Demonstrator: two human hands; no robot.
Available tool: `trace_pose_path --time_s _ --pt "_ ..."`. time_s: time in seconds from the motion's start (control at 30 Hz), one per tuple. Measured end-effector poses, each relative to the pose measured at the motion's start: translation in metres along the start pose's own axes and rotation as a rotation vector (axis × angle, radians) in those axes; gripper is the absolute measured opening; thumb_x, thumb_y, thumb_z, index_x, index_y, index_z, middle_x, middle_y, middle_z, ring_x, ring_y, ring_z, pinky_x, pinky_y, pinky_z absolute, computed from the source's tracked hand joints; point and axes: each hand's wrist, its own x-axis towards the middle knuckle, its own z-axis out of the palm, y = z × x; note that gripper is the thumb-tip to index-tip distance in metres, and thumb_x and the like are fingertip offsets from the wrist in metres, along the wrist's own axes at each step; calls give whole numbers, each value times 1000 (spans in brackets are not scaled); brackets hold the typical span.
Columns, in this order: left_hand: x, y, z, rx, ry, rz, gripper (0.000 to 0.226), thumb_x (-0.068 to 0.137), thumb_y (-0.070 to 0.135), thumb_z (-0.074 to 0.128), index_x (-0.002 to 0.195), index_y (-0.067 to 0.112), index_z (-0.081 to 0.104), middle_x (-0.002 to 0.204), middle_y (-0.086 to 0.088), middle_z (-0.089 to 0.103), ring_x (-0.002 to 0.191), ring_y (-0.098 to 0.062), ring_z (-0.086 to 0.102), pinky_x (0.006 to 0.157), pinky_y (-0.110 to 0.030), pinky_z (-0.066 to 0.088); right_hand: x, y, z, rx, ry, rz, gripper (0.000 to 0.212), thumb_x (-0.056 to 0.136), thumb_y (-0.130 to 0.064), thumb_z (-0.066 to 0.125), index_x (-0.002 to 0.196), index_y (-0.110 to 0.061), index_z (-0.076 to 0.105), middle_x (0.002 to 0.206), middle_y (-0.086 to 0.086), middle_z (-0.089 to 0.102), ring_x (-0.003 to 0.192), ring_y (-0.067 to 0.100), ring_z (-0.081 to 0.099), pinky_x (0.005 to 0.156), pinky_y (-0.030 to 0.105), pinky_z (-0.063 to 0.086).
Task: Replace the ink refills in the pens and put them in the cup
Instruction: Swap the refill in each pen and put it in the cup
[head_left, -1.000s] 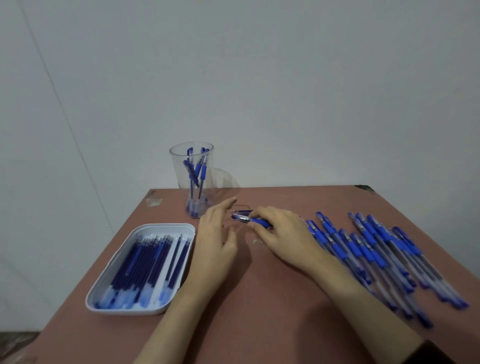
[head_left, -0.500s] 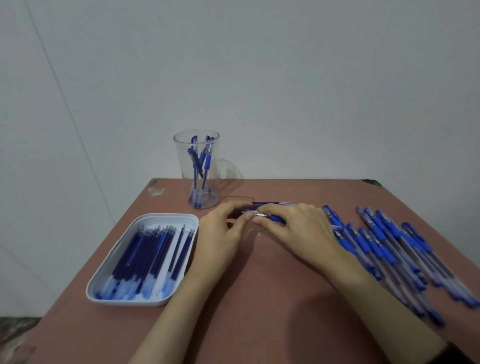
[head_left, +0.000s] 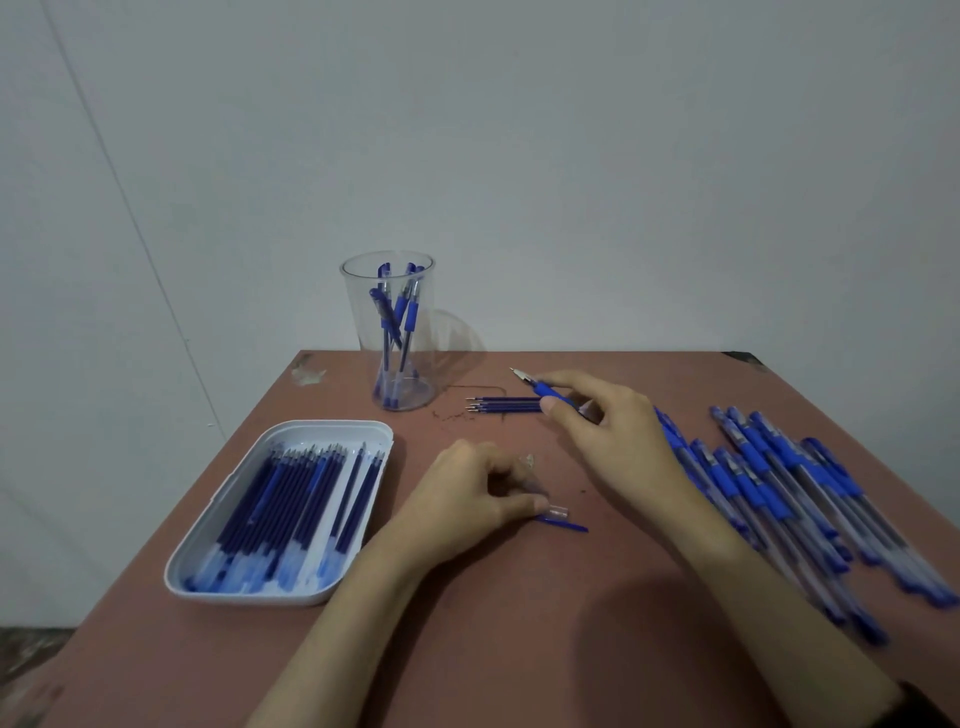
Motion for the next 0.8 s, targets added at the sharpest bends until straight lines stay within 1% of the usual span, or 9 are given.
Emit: trace_pose_path --time_s 0.1,0.2,0.23,0.3,0.33,0.43,0.53,0.63,0.8 --pt "0 8 -3 -294 184 -46 23 85 27 70 107 24 69 102 12 70 96 -1 63 83 -16 47 -1 -10 -1 244 -91 138 11 91 -21 61 95 -23 71 63 5 63 51 9 51 56 24 42" --pt "-4 22 -8 -975 208 -93 21 92 11 56 109 6 67 95 1 74 85 -5 69 69 -13 51 -3 -18 -1 525 -288 321 23 95 -22 53 79 -11 66 53 4 49 39 10 33 41 23 21" --pt "-4 22 -9 -1100 182 -101 22 92 11 55 108 4 67 96 -3 74 86 -9 70 71 -17 54 -5 -21 0 597 -359 376 25 95 -23 51 78 -8 62 54 6 47 38 10 29 41 22 17" --pt "-2 19 -8 -1167 161 -106 23 86 18 58 104 9 70 106 -7 72 99 -15 68 86 -27 54 -8 -24 2 725 -474 446 26 95 -24 47 76 -8 56 53 6 43 36 9 26 39 21 13" --pt "-1 18 -8 -1190 169 -104 24 82 20 59 100 11 71 108 -7 72 102 -15 67 88 -28 53 -8 -24 4 784 -510 467 28 94 -24 47 72 -11 58 52 5 42 36 8 24 40 22 11" --pt "2 16 -9 -1290 179 -97 27 77 22 58 98 10 69 104 -5 73 100 -11 68 80 -21 55 -8 -24 6 927 -575 507 21 87 -27 51 80 -12 63 49 2 40 34 6 23 43 23 7" --pt "3 15 -11 -1336 196 -77 28 75 23 58 98 10 68 94 -2 74 94 -9 68 83 -21 55 -10 -24 9 987 -607 509 25 83 -30 53 86 -8 64 49 1 38 34 5 22 43 22 7" --pt "5 8 -13 -1283 218 -80 25 75 23 60 92 6 68 87 -3 71 75 -7 66 79 -22 54 -12 -24 12 945 -588 466 27 88 -30 53 91 -7 65 51 0 39 37 5 22 43 22 9" --pt "6 4 -14 -1223 321 -147 31 68 28 69 86 2 67 86 -13 65 82 -21 62 86 -28 54 -14 -25 16 699 -423 289 26 94 -27 53 93 -7 70 55 2 41 42 8 23 47 28 11"
